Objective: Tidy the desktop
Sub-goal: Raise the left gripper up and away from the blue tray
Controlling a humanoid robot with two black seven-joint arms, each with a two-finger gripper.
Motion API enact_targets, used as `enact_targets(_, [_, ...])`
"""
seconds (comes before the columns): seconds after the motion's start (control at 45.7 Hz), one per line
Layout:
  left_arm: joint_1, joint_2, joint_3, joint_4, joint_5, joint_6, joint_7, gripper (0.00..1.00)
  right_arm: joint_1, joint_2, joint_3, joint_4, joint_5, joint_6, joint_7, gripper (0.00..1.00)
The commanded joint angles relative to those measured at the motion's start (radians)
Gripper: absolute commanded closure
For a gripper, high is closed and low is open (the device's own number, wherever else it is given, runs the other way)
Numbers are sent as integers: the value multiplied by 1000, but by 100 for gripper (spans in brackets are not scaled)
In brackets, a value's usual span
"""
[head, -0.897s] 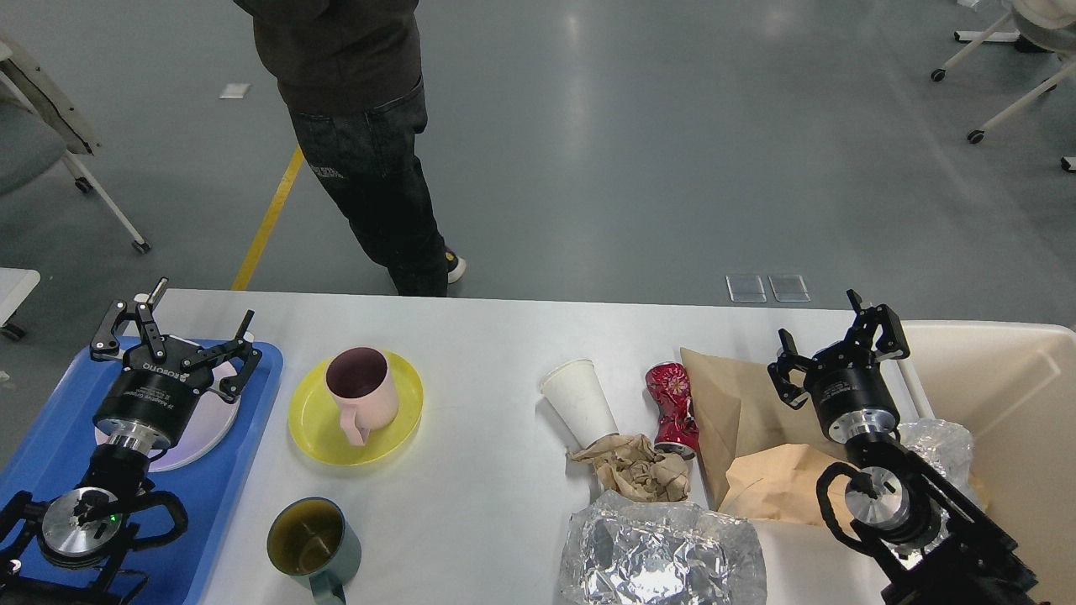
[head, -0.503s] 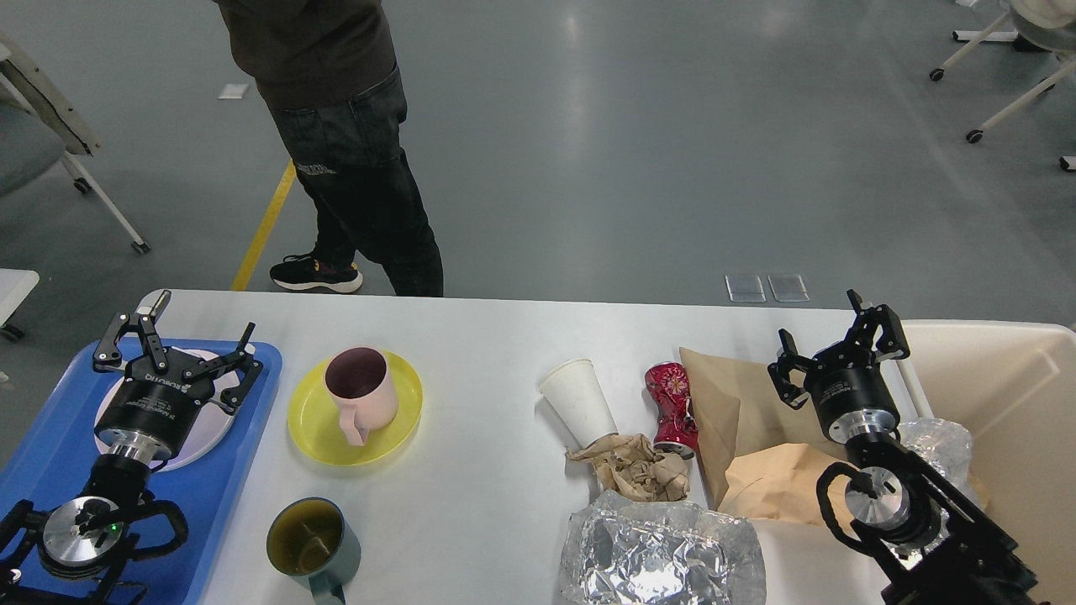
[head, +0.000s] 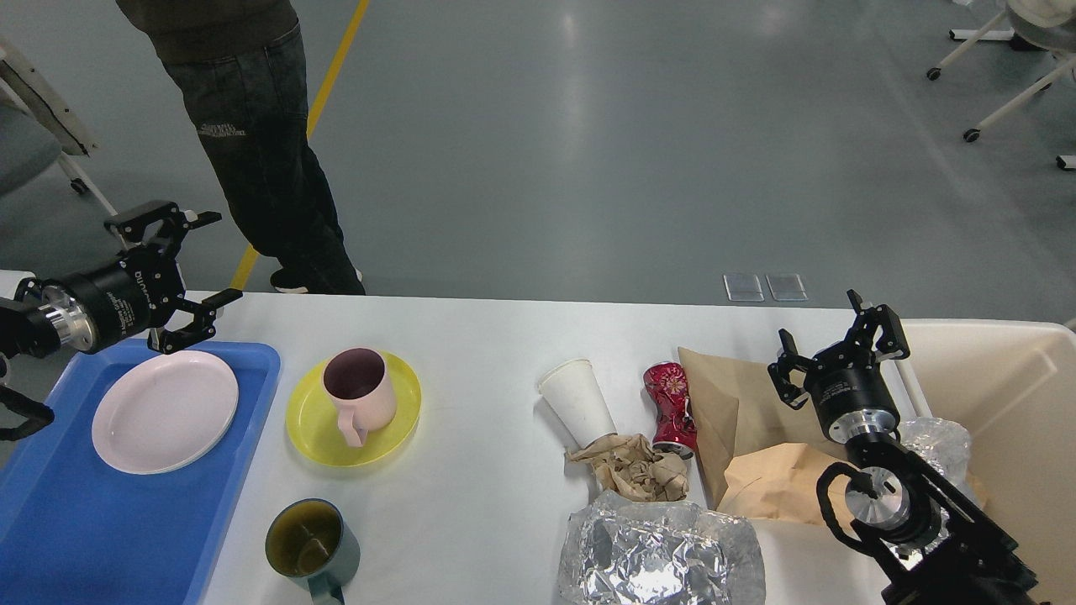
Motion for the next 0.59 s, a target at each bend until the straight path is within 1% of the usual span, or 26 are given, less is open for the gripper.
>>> enact_targets(0.0, [-351,12,491,12,5,-27,9,3,0,0,1,0,0,0,0,0])
enact_targets(0.066, [-524,-12,730,15,5,-38,-2,3,0,0,1,2,0,0,0,0])
enact_targets(0.131, [-647,-78,896,15,0,-20,-5,3,-2,0,1,2,0,0,0,0])
enact_targets(0.175, [-698,-124,956,17,0,-18,-5,3,-2,0,-1,2,0,0,0,0])
enact_targets(0.219, [-736,-162,996,15,2,-17,10,3,-2,0,1,2,0,0,1,0])
enact_targets(0.284, [-810,-215,1045,11,3,-17,9,3,-2,0,1,2,0,0,0,0])
enact_targets(0.328, [-876,-257,1093,-2,7,-35,7,3,-2,0,-1,2,0,0,0,0])
enact_targets(0.35, [-903,-279,1129,-5,8,-38,7,3,-2,0,-1,2,0,2,0,0])
enact_targets(0.394, [-962,-323,1252,-20,7,-43,6,3,-2,0,-1,2,0,0,1,0])
enact_targets(0.459, [-1058,-386,1451,-66,-9,-52,-22,3,0,0,-1,2,0,0,1,0])
enact_targets(0.481, [-1095,-406,1482,-87,-22,-56,-40,3,-2,0,1,2,0,0,0,0])
enact_targets(0.547, [-1175,-454,1510,-152,-56,-60,-105,3,-2,0,-1,2,0,0,0,0])
enact_targets(0.569, [-1195,-466,1538,-169,-56,-60,-111,3,-2,0,1,2,0,0,1,0])
